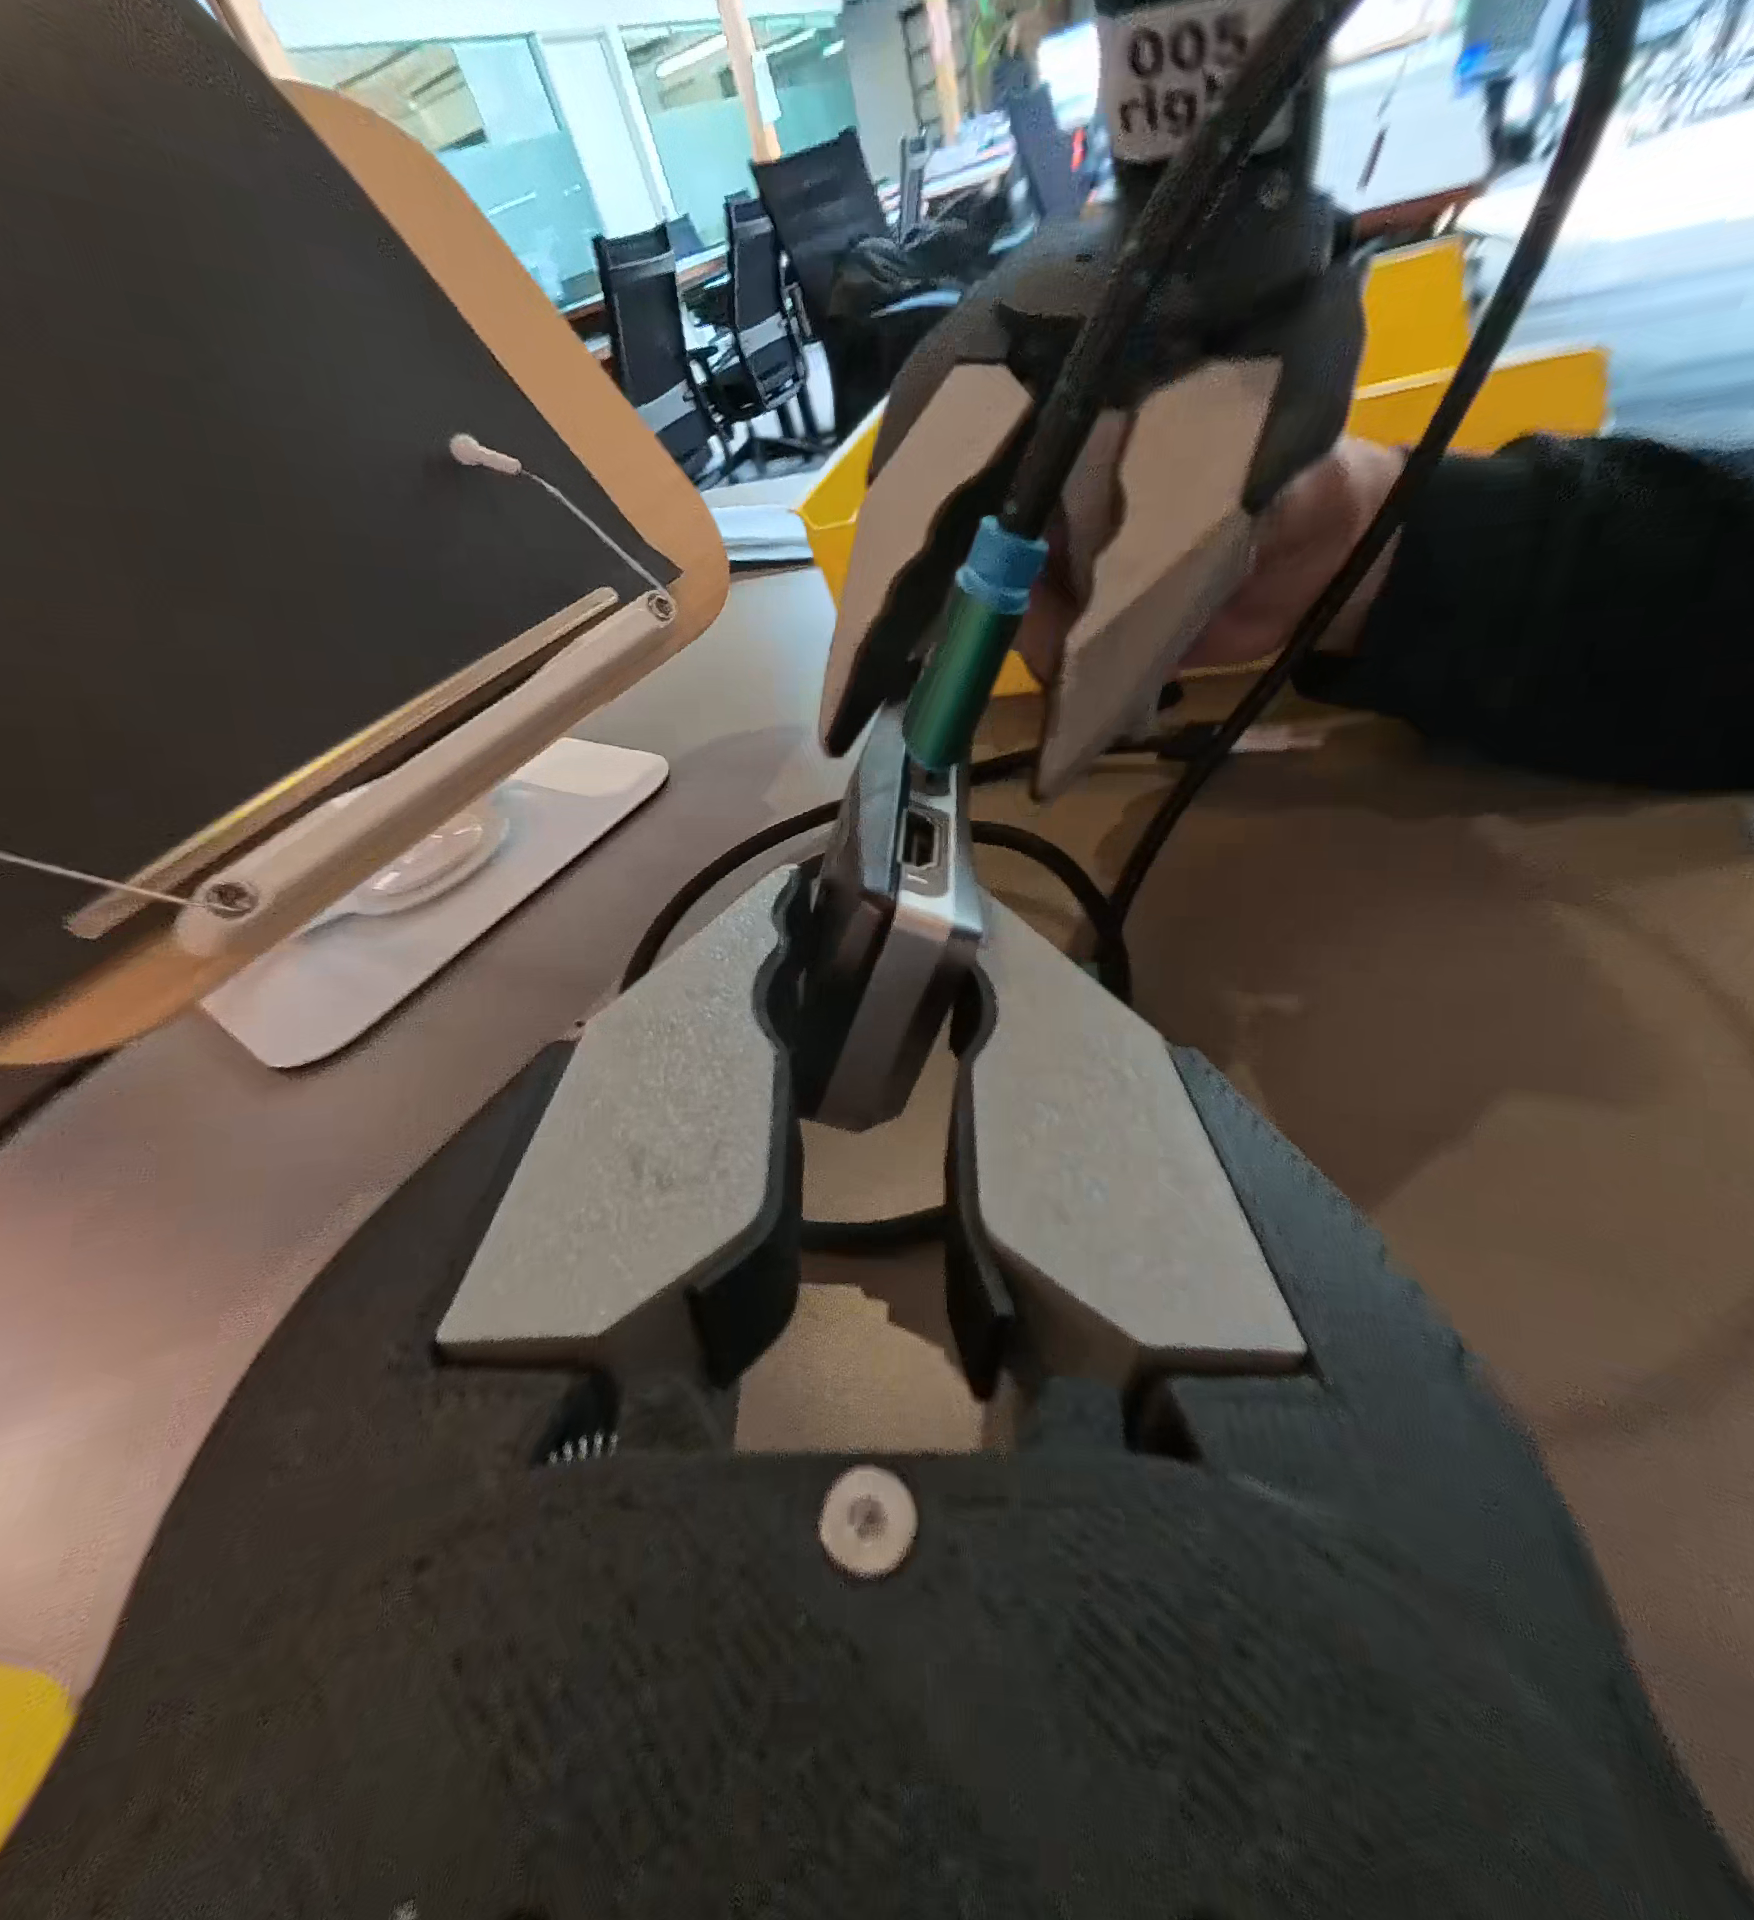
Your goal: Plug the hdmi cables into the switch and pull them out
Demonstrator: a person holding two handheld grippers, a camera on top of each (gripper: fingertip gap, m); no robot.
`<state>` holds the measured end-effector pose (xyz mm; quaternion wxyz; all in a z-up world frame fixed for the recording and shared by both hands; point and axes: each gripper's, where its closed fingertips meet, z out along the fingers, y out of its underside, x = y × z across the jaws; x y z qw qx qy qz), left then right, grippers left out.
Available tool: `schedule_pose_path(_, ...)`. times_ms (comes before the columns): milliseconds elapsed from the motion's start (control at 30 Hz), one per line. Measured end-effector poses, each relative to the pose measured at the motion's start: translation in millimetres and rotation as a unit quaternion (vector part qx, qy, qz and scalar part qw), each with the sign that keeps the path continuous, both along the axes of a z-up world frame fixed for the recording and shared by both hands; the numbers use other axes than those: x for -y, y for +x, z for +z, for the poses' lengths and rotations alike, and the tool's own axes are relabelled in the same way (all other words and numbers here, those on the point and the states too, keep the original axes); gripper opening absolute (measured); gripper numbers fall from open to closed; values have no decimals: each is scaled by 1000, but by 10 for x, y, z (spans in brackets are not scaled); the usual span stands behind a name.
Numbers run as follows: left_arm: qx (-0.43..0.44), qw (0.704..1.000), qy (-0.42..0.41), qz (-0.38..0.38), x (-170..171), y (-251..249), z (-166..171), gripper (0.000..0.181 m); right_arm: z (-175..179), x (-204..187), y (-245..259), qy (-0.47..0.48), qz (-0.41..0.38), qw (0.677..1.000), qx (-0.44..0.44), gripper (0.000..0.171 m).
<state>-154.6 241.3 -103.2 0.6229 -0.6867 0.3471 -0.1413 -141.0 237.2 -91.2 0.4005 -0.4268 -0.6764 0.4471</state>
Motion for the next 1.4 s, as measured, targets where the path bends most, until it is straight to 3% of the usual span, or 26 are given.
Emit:
schedule_pose_path(100,34,999,-26,-33,63,39,18,25,88,102,-16,50,1,998,-28,26)
schedule_pose_path(300,39,996,-50,-59,102,95,-25,25,133,233,-70,52,19,998,-38,10)
schedule_pose_path(567,48,997,-35,-40,58,116,5,27,95,217,-100,64,26,997,-23,9)
schedule_pose_path(767,-53,998,-22,10,-44,62,-210,23,-109,204,-201,137,2,990,37,8)
schedule_pose_path(900,-39,998,-49,11,-59,-1,-266,23,-164,216,-290,196,-32,978,62,7)
schedule_pose_path(967,-40,998,-44,8,-42,-2,-264,22,-141,227,-289,158,-15,986,54,6)
schedule_pose_path(1033,-22,998,-59,-8,-65,117,-297,23,273,694,-237,-18,128,989,-68,6)
schedule_pose_path(1067,-38,998,-54,-18,-74,241,-317,23,287,715,-331,-22,120,990,-66,7)
schedule_pose_path(1133,-57,998,-34,13,-156,257,-288,22,157,447,-495,86,19,995,-38,8)
schedule_pose_path(1300,-25,997,-16,73,-243,-176,-231,19,391,199,-119,-11,23,995,-91,7)
schedule_pose_path(1400,24,993,8,112,-335,-329,-49,19,498,-77,-3,-7,-45,993,-111,8)
